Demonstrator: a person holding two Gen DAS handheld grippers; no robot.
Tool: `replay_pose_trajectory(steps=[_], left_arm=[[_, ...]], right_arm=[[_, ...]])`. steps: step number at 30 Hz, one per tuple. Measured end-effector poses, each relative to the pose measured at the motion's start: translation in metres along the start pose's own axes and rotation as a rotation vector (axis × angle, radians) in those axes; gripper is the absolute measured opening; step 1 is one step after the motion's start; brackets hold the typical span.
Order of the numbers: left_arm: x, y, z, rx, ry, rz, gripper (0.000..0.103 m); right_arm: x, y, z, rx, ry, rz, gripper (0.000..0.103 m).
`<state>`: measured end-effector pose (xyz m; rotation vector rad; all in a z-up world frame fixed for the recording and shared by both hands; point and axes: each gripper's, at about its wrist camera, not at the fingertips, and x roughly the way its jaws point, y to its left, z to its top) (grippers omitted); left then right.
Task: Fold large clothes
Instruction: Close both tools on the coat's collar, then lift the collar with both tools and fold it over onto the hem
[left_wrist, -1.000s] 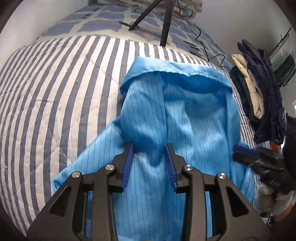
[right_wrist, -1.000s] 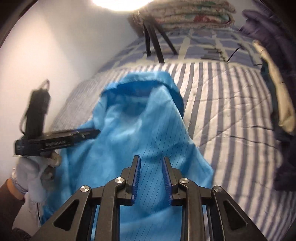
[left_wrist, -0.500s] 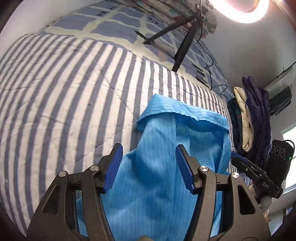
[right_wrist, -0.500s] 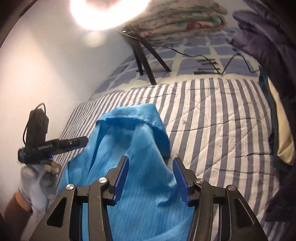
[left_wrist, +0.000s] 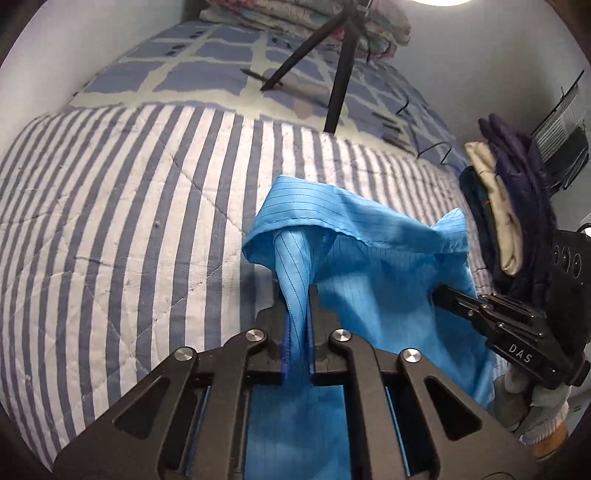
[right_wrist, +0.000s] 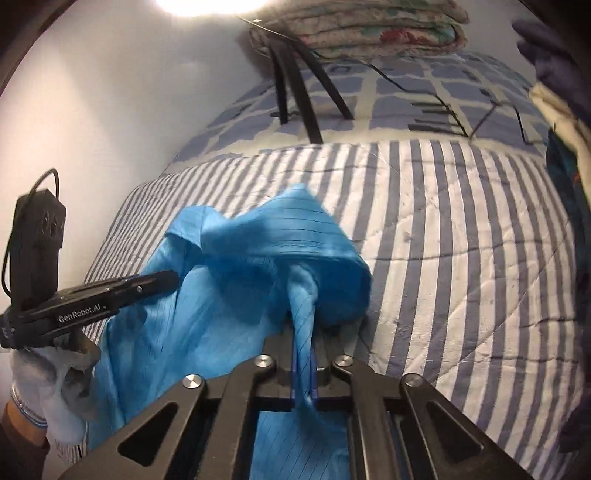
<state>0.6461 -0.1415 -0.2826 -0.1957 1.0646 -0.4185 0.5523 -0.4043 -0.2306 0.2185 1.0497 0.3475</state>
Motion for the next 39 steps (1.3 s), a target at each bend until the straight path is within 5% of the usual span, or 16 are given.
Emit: replay_pose_trajectory(steps=[19,39], left_arm=[[-0.166,-0.051,-0.064,0.113,-0.112,-0.079,0.000],[-0.259,-0.075,-0.236,0.147,-0.101,-0.135,0.000]], right_arm=[[-0.163,0.070,-0.048,-0.122,-0.133,0.052,0.000],[-0.250,0.124,-0.214,-0.185,-0.140,0.093,0.000]])
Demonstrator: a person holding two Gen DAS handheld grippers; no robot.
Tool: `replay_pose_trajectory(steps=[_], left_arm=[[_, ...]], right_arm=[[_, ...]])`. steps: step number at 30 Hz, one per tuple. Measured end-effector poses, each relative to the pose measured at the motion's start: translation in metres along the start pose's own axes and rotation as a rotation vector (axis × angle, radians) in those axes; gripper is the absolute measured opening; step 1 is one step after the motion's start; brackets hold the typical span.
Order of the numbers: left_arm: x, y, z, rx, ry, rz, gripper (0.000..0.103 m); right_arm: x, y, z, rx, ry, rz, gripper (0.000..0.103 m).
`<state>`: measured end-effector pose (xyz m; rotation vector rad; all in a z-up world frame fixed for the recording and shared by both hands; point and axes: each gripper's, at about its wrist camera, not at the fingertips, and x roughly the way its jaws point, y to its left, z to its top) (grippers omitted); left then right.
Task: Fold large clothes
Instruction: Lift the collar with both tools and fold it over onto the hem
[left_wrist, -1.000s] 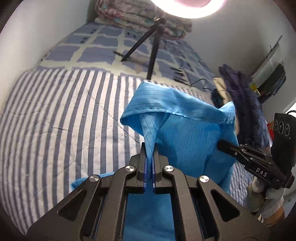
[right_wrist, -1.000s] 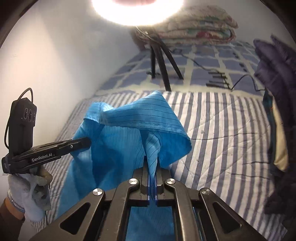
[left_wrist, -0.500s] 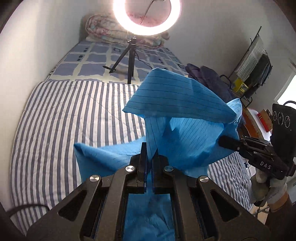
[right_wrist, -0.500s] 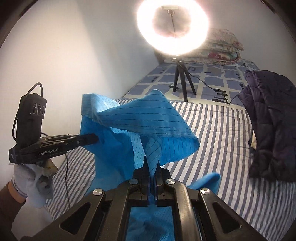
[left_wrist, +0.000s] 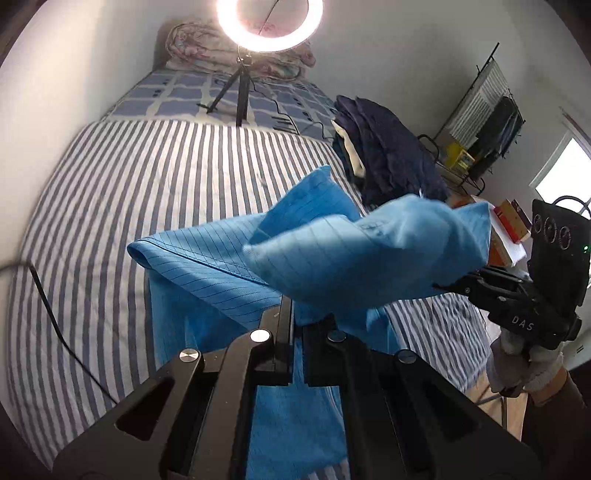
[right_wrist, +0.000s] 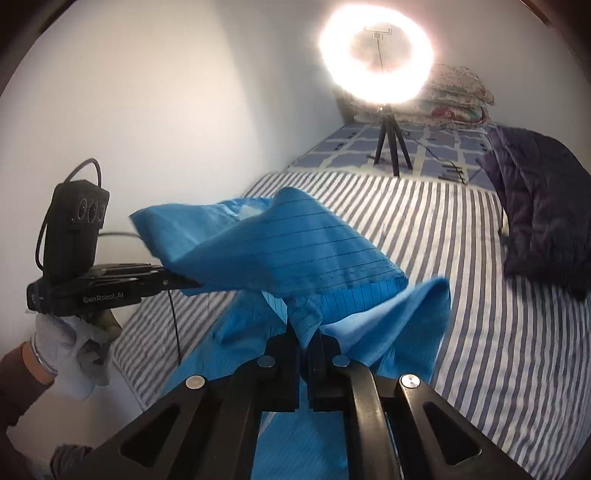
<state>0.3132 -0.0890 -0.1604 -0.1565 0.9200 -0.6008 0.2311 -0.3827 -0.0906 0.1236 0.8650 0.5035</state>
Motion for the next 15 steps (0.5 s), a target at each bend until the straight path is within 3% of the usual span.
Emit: replay_pose_trajectory(steps=[9,15], left_arm=[[0.005,0.003,-0.087,0.039,0.094,0.014,0.000],[0.013,0.011,-0.122,0.080,0.140,0.045,0.000]], right_arm=[[0.001,0.013,-0.084,-0.003,0.067,-0.005,0.000],[0.014,0.019,-0.121,-0.019,0.104,-0.010,0.000]])
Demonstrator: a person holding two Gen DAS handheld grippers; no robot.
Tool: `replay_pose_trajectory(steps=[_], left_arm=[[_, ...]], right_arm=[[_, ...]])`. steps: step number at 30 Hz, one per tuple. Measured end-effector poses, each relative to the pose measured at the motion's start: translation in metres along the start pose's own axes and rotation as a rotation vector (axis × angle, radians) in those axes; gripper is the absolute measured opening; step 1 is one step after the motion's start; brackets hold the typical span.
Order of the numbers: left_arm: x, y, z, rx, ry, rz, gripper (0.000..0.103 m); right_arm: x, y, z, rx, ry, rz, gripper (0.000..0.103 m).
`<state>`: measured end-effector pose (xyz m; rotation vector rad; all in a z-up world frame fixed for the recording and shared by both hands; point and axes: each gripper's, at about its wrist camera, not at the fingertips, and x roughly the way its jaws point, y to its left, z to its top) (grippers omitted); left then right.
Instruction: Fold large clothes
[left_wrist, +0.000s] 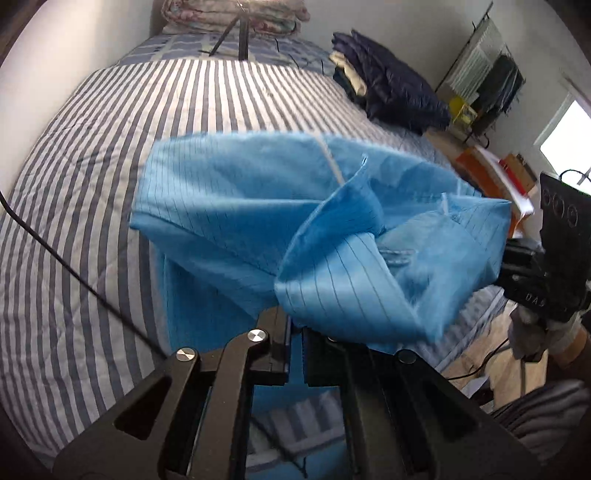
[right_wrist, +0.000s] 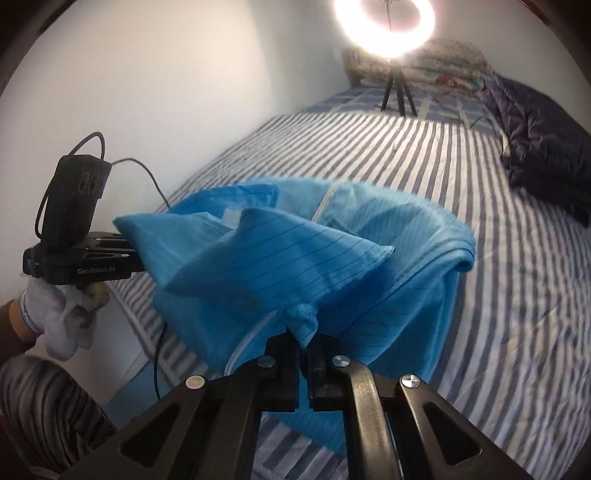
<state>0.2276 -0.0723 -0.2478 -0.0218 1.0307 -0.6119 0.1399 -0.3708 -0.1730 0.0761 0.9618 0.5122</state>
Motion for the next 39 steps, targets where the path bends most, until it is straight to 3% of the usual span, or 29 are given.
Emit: replay_pose_trajectory(steps=[3,4,6,8,13,15,17,21,25,29,31,33,34,37,39], left_arm=[[0.000,-0.004,-0.015,0.026,0.015,0.016,0.000],[0.000,-0.003,-0.018,0.028,0.018,0.018,0.002],[-0.005,0.000,-0.026,0.026,0.020,0.014,0.021],[-0.014,0.006,-0.037,0.018,0.007,-0.011,0.026],[-0.046,0.028,-0.063,-0.049,0.004,-0.071,0.030],[-0.057,0.046,-0.063,-0.128,-0.019,-0.101,0.038],[-0.059,0.066,-0.055,-0.219,-0.036,-0.131,0.040],[-0.046,0.102,-0.035,-0.414,-0.061,-0.188,0.056],[-0.025,0.134,-0.023,-0.608,-0.079,-0.258,0.057],[-0.005,0.146,-0.016,-0.672,-0.074,-0.298,0.057],[0.001,0.146,-0.013,-0.670,-0.062,-0.289,0.037],[0.005,0.144,-0.012,-0.658,-0.046,-0.274,0.003],[0.005,0.143,-0.011,-0.651,-0.047,-0.265,0.003],[-0.001,0.129,-0.007,-0.622,-0.063,-0.253,0.000],[-0.012,0.123,-0.010,-0.616,-0.072,-0.261,0.000]], right_arm=[[0.002,0.004,-0.012,-0.010,0.009,0.000,0.001],[0.001,0.006,-0.016,-0.011,0.013,0.002,0.006],[-0.001,0.007,-0.023,-0.024,0.021,-0.006,0.012],[-0.009,0.006,-0.033,-0.042,0.025,-0.009,0.029],[-0.035,-0.008,-0.061,-0.011,0.032,0.014,0.030],[-0.047,-0.019,-0.067,0.044,0.006,0.054,0.038],[-0.057,-0.035,-0.069,0.131,-0.046,0.098,0.055],[-0.056,-0.067,-0.058,0.311,-0.104,0.185,0.056],[-0.036,-0.076,-0.046,0.379,-0.100,0.243,0.056],[-0.009,-0.075,-0.039,0.418,-0.065,0.268,0.056],[0.000,-0.079,-0.039,0.447,-0.061,0.289,0.056],[0.005,-0.082,-0.039,0.477,-0.064,0.305,0.056],[0.009,-0.085,-0.039,0.503,-0.071,0.329,0.054],[0.014,-0.087,-0.036,0.530,-0.062,0.378,0.009],[0.007,-0.078,-0.034,0.466,-0.060,0.363,0.003]])
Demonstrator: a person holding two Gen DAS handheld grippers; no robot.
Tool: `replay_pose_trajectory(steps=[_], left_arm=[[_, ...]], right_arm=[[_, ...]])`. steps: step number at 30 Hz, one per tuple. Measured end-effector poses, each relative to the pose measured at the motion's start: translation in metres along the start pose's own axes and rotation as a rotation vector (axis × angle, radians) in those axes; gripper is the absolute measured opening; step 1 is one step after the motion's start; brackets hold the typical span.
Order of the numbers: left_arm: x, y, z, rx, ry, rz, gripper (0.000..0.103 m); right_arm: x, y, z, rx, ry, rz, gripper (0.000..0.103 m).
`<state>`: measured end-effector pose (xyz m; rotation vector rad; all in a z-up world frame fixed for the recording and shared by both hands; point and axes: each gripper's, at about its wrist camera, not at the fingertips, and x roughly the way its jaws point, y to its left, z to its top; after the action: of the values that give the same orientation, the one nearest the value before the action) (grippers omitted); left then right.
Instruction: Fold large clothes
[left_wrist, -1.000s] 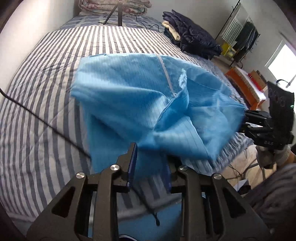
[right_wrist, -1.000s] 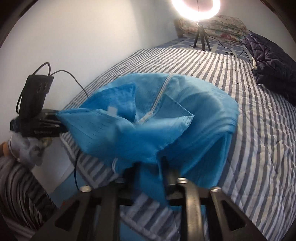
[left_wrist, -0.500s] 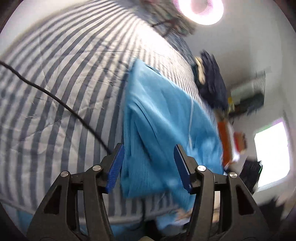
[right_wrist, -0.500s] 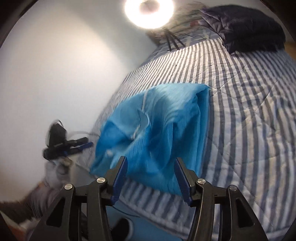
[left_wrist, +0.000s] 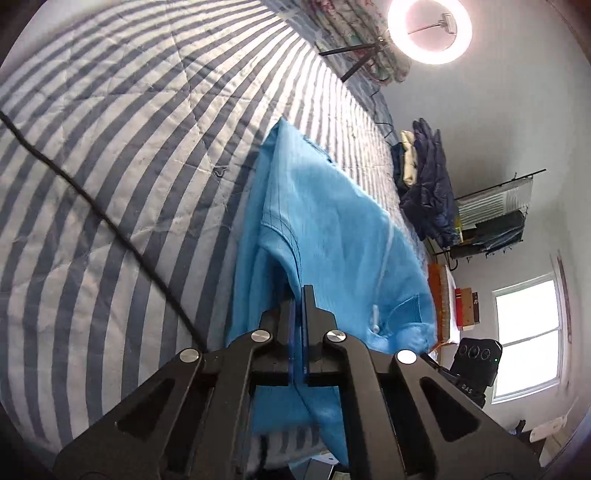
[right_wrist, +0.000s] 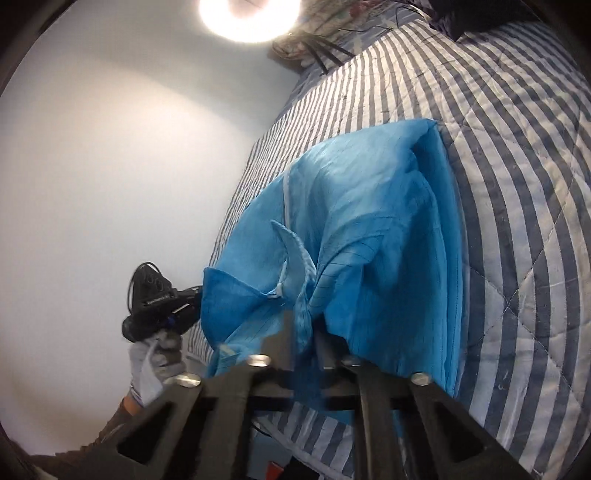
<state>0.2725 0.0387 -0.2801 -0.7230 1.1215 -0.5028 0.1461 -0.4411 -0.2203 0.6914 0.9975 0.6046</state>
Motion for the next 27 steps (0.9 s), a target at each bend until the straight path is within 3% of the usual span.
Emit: replay_pose_trajectory(steps=[1,3,6,8,10,11,12,15,17,20,22,23,24,25,26,27], left_arm=[[-0.004,-0.001,-0.004,0.010,0.001,0.006,0.000],[-0.002,-0.003,-0.010,0.065,0.007,0.092,0.000],[0.003,0.014,-0.016,0.043,0.031,0.127,0.000],[-0.003,0.023,-0.016,0.002,0.004,0.103,0.000],[-0.011,0.031,-0.012,-0.047,-0.027,0.062,0.001],[-0.014,0.034,-0.008,-0.069,-0.028,0.027,0.015],[-0.016,0.035,-0.004,-0.081,-0.039,0.011,0.032],[-0.017,0.029,0.008,-0.089,-0.062,-0.023,0.043],[-0.009,0.027,0.017,-0.118,-0.045,-0.049,0.047],[0.010,0.022,0.029,-0.143,-0.025,-0.066,0.047],[0.023,0.014,0.034,-0.123,0.001,-0.053,0.008],[0.028,0.010,0.034,-0.102,0.013,-0.031,0.000],[0.031,0.005,0.034,-0.074,0.011,-0.002,0.000],[0.032,0.000,0.032,-0.058,0.011,-0.001,0.000],[0.031,-0.005,0.031,-0.036,0.009,0.020,0.000],[0.026,-0.007,0.029,-0.017,0.002,0.036,0.000]], right_arm=[[-0.003,0.004,-0.003,-0.025,0.010,0.000,0.003],[-0.001,0.006,-0.010,-0.039,0.039,-0.008,0.002],[0.018,0.003,-0.021,-0.081,0.130,-0.101,0.003],[0.017,0.001,-0.026,-0.075,0.134,-0.086,0.011],[0.003,-0.001,-0.025,-0.043,0.080,-0.056,0.039],[-0.003,-0.002,-0.023,-0.030,0.054,-0.041,0.054],[-0.010,-0.004,-0.020,-0.017,0.023,-0.016,0.055],[-0.023,-0.011,-0.006,0.032,-0.047,0.021,0.061],[-0.024,-0.019,0.004,0.083,-0.091,0.034,0.071],[-0.018,-0.034,0.022,0.162,-0.131,0.058,0.071],[-0.007,-0.044,0.034,0.214,-0.128,0.097,0.071],[-0.001,-0.049,0.039,0.239,-0.116,0.094,0.067],[0.005,-0.053,0.044,0.255,-0.104,0.081,0.059],[0.008,-0.055,0.049,0.256,-0.085,0.078,0.027],[0.012,-0.051,0.053,0.240,-0.063,0.056,0.011],[0.010,-0.045,0.059,0.199,-0.064,0.025,0.006]])
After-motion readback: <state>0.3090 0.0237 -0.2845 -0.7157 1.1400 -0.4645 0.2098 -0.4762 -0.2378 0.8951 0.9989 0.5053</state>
